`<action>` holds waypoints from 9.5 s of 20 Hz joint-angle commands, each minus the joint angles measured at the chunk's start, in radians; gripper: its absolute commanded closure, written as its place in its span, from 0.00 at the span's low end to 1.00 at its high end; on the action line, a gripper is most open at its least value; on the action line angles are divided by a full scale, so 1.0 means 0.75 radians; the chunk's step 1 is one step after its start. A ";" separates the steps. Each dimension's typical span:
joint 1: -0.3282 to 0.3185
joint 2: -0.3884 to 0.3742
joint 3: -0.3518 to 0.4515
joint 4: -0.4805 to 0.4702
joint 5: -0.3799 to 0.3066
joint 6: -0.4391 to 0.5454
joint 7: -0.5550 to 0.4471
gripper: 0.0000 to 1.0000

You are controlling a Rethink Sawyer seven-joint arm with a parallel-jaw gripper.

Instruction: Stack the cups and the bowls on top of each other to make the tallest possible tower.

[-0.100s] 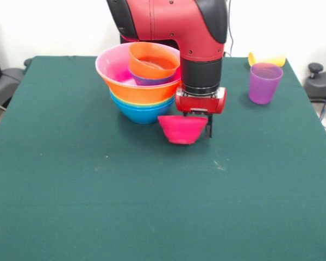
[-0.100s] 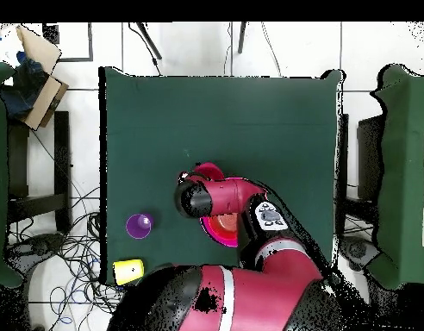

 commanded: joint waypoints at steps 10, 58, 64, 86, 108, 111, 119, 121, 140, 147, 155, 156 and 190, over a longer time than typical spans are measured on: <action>0.040 -0.036 -0.007 0.087 -0.056 0.048 0.059 1.00; 0.069 -0.827 0.025 0.146 0.317 0.981 -0.215 1.00; -0.010 -0.906 0.036 0.225 0.284 0.960 -0.256 1.00; -0.146 -0.963 0.097 0.506 0.235 0.698 -0.209 1.00; -0.211 -0.940 0.131 0.689 0.140 0.478 -0.116 1.00; -0.219 -0.909 0.132 0.694 0.120 0.443 -0.103 1.00; -0.202 -0.809 0.104 0.706 0.040 0.307 -0.028 1.00; -0.197 -0.790 0.096 0.705 0.023 0.284 -0.013 1.00; -0.166 -0.741 0.068 0.722 -0.006 0.214 0.053 1.00; -0.165 -0.736 0.061 0.727 -0.013 0.196 0.055 1.00; -0.153 -0.729 0.044 0.748 -0.017 0.169 0.067 1.00; -0.149 -0.728 0.041 0.747 -0.016 0.167 0.070 1.00; -0.135 -0.808 0.049 0.780 0.046 0.231 0.051 0.00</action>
